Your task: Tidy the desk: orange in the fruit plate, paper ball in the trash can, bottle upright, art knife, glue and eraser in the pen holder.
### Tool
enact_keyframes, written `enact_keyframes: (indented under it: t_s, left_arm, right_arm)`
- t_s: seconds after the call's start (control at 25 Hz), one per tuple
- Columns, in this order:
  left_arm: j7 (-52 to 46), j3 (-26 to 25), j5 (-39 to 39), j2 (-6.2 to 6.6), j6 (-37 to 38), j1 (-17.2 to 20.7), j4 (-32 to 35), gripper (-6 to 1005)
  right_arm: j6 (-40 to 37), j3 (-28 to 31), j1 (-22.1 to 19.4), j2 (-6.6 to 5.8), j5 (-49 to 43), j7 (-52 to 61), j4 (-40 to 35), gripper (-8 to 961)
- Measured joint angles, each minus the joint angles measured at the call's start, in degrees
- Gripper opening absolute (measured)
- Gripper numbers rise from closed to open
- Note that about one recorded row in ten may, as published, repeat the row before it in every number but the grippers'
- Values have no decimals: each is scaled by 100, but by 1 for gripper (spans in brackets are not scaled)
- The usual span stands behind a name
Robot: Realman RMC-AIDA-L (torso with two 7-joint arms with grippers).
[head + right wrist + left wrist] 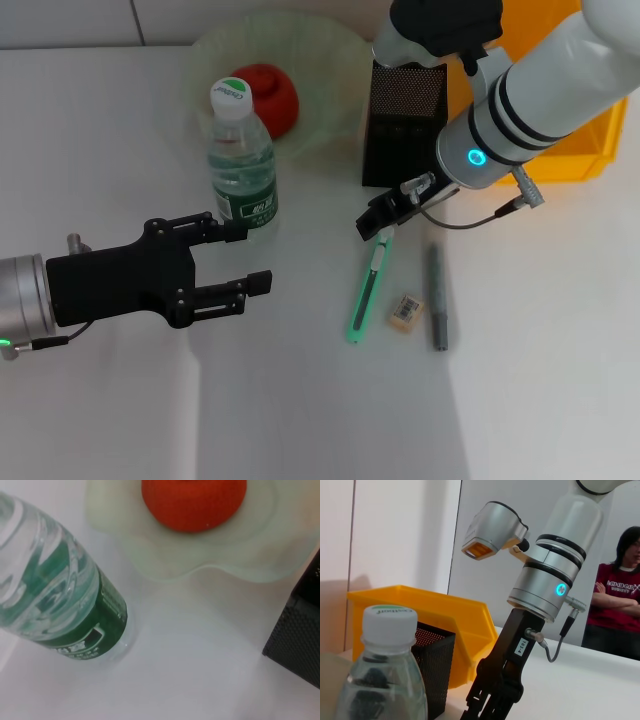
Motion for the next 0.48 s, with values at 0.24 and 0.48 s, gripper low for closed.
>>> enact_keyframes:
  t_s: [0.24, 0.48]
  left_arm:
    - [0, -7, 0, -7, -15, 1, -2, 716]
    - [0, -3, 0, -9, -43, 10, -15, 716]
  right_arm:
    - [-31, -45, -13, 0, 47, 34, 3, 509]
    - [-35, -2, -65, -1, 141, 41, 22, 509]
